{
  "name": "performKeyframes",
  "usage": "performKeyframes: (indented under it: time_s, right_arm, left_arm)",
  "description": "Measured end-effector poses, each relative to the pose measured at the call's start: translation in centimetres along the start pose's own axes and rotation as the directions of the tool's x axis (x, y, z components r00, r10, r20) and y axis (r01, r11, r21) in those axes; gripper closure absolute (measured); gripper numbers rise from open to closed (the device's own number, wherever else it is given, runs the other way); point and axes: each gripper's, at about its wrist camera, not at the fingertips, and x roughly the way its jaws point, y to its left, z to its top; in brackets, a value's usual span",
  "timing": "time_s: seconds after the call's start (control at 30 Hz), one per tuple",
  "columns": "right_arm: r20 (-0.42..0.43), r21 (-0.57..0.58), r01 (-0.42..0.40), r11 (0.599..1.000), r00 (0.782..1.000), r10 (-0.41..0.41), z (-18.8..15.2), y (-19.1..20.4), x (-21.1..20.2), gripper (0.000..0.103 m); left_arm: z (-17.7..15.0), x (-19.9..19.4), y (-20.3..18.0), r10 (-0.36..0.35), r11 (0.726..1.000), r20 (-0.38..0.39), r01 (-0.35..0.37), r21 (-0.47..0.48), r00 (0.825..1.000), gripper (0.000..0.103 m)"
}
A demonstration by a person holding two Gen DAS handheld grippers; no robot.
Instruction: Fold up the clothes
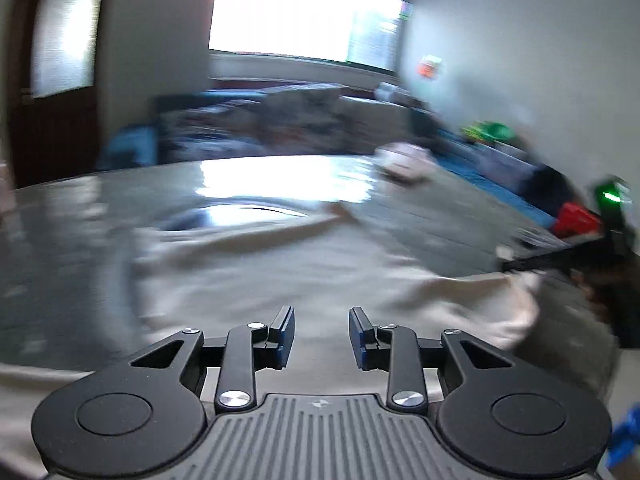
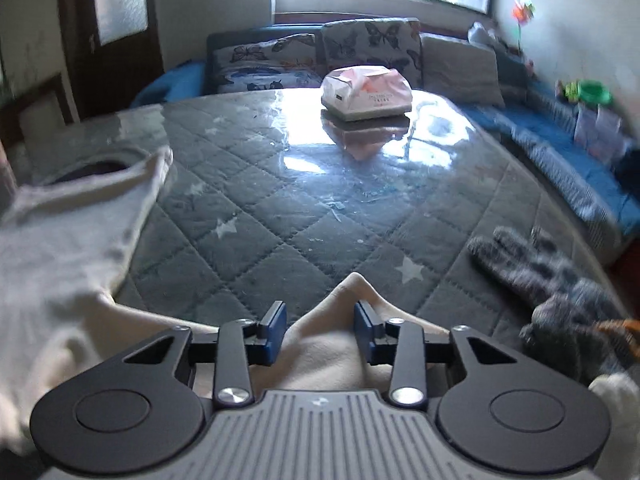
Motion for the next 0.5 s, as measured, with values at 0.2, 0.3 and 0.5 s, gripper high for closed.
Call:
performKeyframes:
  time_s: [0.2, 0.3, 0.5]
  right_arm:
    - [0.041, -0.059, 0.030, 0.998, 0.999, -0.027, 0.2, 0.8, -0.5, 0.100]
    - [0.114, -0.082, 0.028, 0.996, 0.993, -0.019, 1.0, 0.6, -1.4, 0.101]
    - [0.257, -0.030, 0.048, 0.998, 0.966, -0.039, 1.3, -1.5, -4.9, 0.101]
  left_arm:
    - [-1.1, 3.1, -5.8, -0.155, 0.979, -0.086, 0.165, 0.120, 0.984, 0.069]
    - [-2.0, 3.2, -7.4, -0.200, 0.962, -0.112, 0.217, 0.168, 0.973, 0.069]
    - [-3.4, 3.1, -8.6, -0.233, 0.936, -0.160, 0.266, 0.229, 0.959, 0.066]
